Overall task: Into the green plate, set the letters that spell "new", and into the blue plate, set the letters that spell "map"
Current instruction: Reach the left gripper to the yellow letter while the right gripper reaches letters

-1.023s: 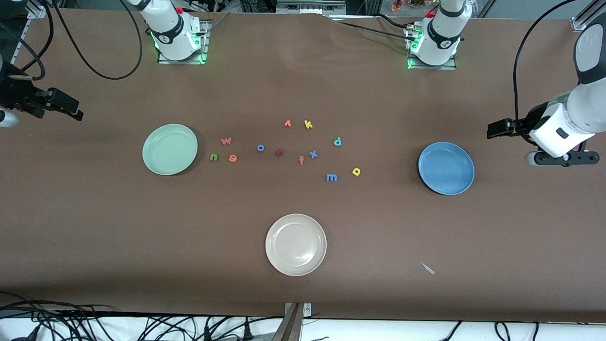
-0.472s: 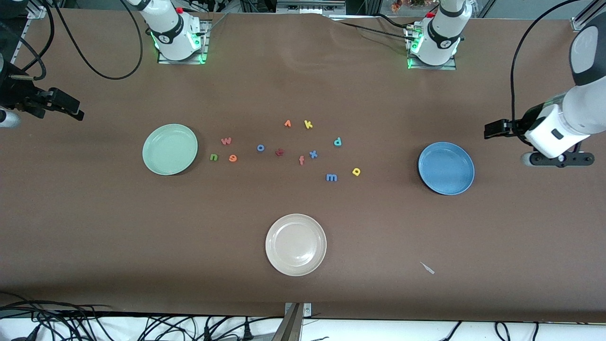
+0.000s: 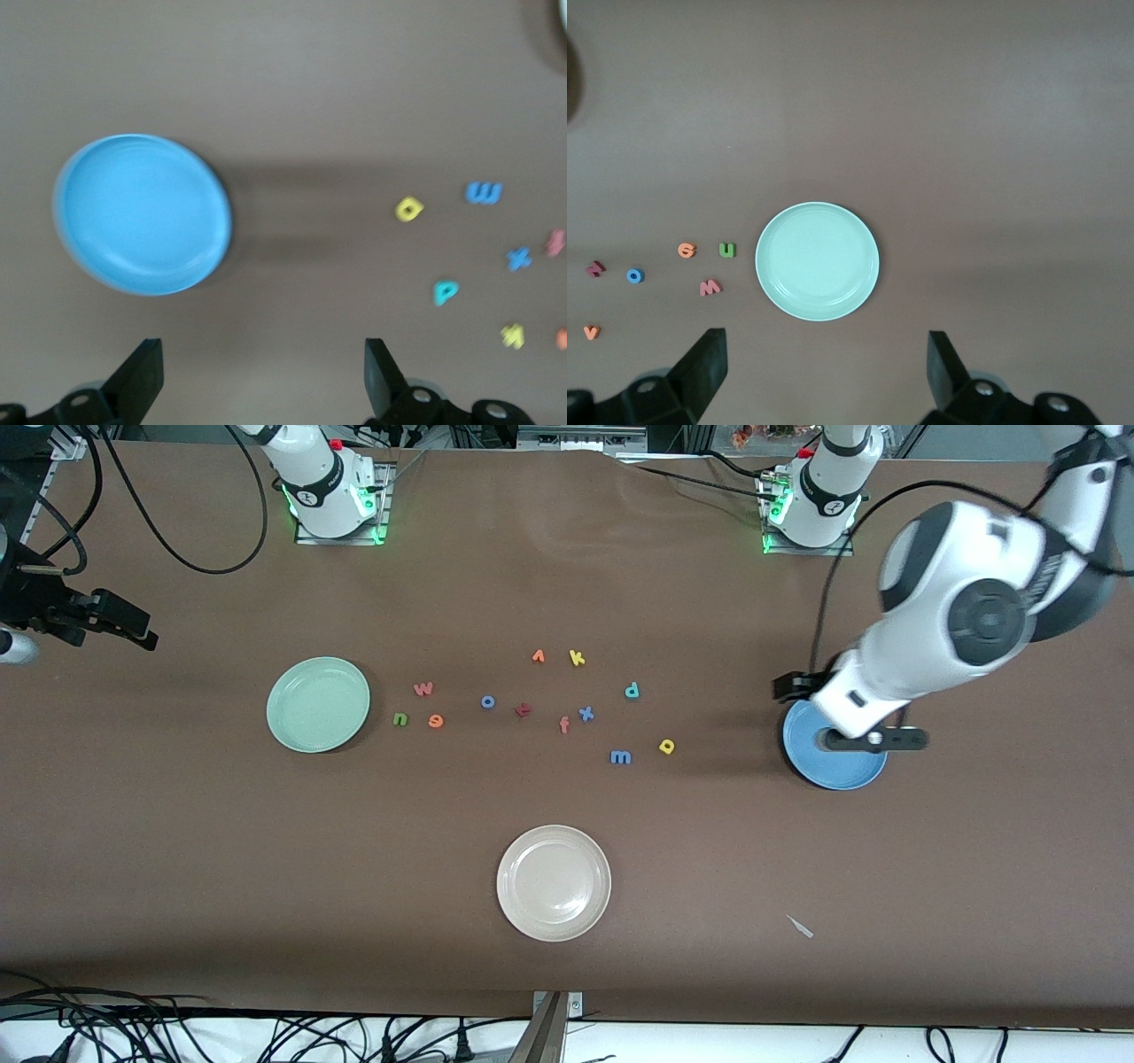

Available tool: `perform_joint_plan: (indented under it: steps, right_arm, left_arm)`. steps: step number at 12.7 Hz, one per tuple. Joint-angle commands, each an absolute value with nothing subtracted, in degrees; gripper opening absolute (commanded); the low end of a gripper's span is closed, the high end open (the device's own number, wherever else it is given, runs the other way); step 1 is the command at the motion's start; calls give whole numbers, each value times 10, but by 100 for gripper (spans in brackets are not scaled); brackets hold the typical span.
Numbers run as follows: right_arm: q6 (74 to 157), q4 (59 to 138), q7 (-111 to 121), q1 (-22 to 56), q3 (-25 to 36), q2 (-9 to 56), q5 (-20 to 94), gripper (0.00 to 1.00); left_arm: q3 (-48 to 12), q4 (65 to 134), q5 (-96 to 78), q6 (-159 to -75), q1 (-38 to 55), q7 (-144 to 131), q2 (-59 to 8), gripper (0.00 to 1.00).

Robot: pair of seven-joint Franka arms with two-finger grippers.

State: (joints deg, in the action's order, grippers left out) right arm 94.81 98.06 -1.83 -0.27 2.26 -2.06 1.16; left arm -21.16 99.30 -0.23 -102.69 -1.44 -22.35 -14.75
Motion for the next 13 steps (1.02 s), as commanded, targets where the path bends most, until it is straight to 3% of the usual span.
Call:
perform_joint_plan:
  steps: [1, 3, 5, 9, 13]
  right_arm:
    - [943, 978, -65, -1, 23, -12, 14, 100]
    - [943, 994, -116, 10, 22, 4, 12, 100]
    - [945, 993, -132, 36, 22, 37, 8, 100]
    - [994, 1001, -302, 86, 21, 97, -1, 100]
    - [1055, 1080, -454, 135, 13, 91, 2, 100]
  left_arm:
    - [-256, 1062, -12, -1145, -20, -290, -162, 100]
    - [-278, 1118, -4, -1259, -6, -338, -184, 100]
    - [-276, 1135, 13, -1323, 20, -361, -224, 100]
    - [-274, 1112, 147, -1389, 56, -503, -321, 100]
    - [-276, 1070, 218, -1389, 61, -577, -382, 98]
